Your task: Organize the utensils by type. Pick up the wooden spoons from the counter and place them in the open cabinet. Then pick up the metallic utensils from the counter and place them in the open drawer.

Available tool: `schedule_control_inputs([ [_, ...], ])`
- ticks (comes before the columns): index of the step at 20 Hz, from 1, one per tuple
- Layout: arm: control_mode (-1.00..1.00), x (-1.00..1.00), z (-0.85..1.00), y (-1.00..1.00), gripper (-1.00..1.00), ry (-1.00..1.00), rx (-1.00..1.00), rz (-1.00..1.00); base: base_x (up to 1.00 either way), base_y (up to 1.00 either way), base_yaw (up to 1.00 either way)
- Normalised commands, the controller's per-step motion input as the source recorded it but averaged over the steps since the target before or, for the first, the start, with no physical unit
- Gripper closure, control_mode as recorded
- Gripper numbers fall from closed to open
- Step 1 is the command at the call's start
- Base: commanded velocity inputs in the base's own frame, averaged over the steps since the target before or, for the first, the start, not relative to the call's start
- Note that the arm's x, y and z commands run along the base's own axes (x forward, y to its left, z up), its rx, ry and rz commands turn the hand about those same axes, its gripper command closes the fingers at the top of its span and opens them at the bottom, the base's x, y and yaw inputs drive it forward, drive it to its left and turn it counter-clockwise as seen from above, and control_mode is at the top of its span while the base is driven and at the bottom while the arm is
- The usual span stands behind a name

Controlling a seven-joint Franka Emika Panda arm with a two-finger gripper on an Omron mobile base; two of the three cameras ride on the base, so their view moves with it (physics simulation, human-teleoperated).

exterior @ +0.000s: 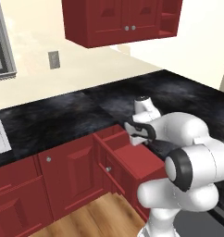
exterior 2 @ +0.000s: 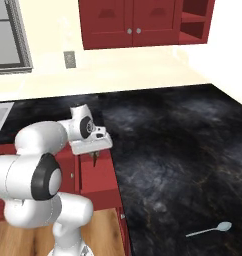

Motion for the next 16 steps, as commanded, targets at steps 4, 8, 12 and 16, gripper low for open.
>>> schedule_control_inputs([
  [4,-1.0,0.16,-0.21,0.2,1.0,-0.04,0.0,0.01,0.0,0.0,0.0],
  [8,-1.0,0.09,-0.31,0.09,1.0,-0.12,0.0,0.0,0.0,0.0,0.0],
  [12,-1.0,0.08,-0.23,0.14,1.0,-0.19,0.0,0.0,0.0,0.0,0.0],
  [16,-1.0,0.04,-0.31,0.08,1.0,-0.2,0.01,0.0,0.0,0.0,0.0],
])
